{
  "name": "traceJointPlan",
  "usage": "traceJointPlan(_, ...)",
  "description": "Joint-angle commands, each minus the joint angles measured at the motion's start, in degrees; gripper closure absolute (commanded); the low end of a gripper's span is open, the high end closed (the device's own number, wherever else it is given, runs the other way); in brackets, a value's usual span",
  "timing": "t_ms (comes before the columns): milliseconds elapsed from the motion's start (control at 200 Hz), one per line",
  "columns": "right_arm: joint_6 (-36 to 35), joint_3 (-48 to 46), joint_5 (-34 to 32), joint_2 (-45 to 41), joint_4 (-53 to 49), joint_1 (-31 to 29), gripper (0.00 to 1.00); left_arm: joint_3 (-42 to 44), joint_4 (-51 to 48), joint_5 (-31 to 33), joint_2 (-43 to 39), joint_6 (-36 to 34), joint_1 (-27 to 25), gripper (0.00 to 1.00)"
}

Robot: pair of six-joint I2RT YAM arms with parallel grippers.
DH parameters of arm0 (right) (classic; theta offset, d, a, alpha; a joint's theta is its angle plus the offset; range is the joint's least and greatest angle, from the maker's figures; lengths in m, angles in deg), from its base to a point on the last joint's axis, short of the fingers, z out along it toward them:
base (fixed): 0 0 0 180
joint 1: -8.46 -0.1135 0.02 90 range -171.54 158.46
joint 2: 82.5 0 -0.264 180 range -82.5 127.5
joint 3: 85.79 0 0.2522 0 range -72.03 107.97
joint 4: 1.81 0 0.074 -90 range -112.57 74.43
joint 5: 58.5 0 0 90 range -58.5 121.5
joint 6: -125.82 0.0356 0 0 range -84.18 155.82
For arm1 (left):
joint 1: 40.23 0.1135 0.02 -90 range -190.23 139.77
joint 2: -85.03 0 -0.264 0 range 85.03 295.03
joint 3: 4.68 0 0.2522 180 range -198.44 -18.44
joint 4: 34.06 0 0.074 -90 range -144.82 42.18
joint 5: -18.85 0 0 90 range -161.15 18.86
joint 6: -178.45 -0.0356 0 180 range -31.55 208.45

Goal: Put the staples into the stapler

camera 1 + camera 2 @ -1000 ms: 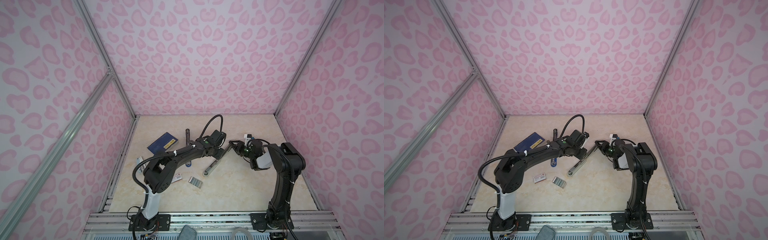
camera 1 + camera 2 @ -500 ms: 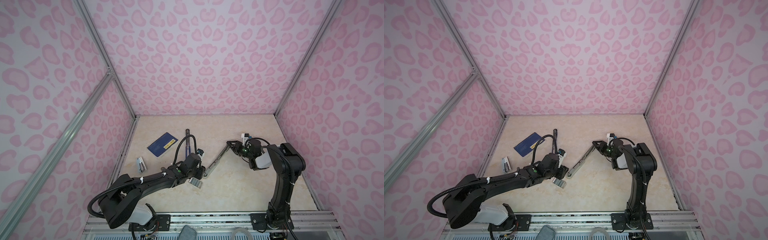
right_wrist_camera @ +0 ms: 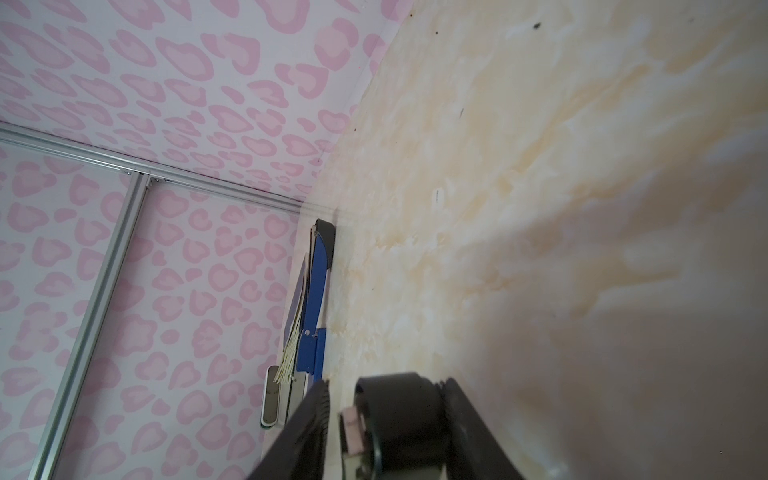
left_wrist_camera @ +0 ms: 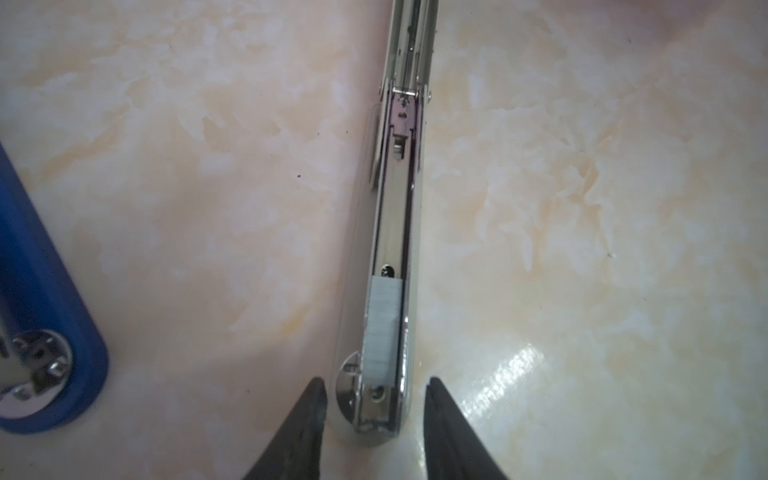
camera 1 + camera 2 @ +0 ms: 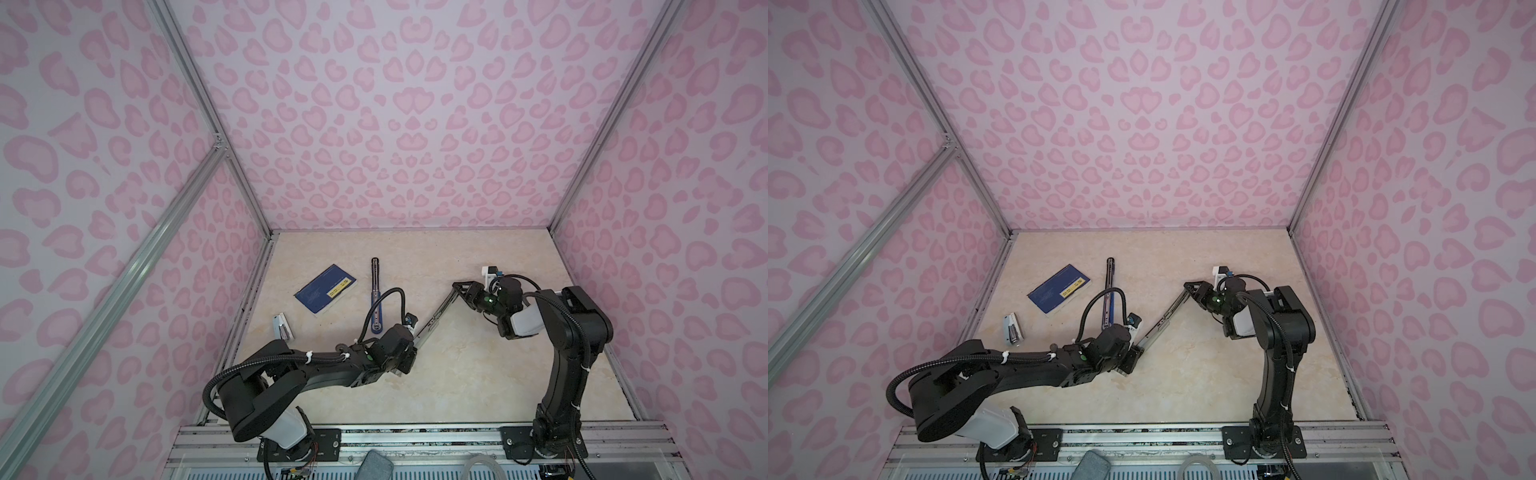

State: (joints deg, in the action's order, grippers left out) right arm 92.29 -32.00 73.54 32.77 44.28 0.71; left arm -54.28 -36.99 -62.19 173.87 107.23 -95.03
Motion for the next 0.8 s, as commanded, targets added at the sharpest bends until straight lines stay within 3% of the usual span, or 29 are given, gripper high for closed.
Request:
traceJointPlan(0,-0.65,-0.21,-0.12,-0.31,0.11,-0.07,0.55,-0.82,1.58,0.63,0.76,-0.22,-0.04,0.63)
traceJointPlan(95,-0.74,-0.13,-0.21,-0.48,-0.17,-0.07,0.55,-0.99,1.60,0.16,1.12,-0.24,-0.04,0.71)
traceJointPlan(350,-1.14,-0.04,-0.21,-1.30,-0.95,-0.06,0.56,-0.43,1.63,-0.68,1.37,-0.23,-0.04,0.78)
traceJointPlan(440,-1.81,-0.21,-0.20,-2.23,-1.77,-0.16,0.56,-0.85,1.46,-0.78,1.35,-0.85,-0.06,0.92)
traceJointPlan(795,-12.39,2.35,-1.19,-9.65,-16.57,-3.18,0.56,-2.64,0.52,-0.25,1.22,-3.11,-0.06,0.96)
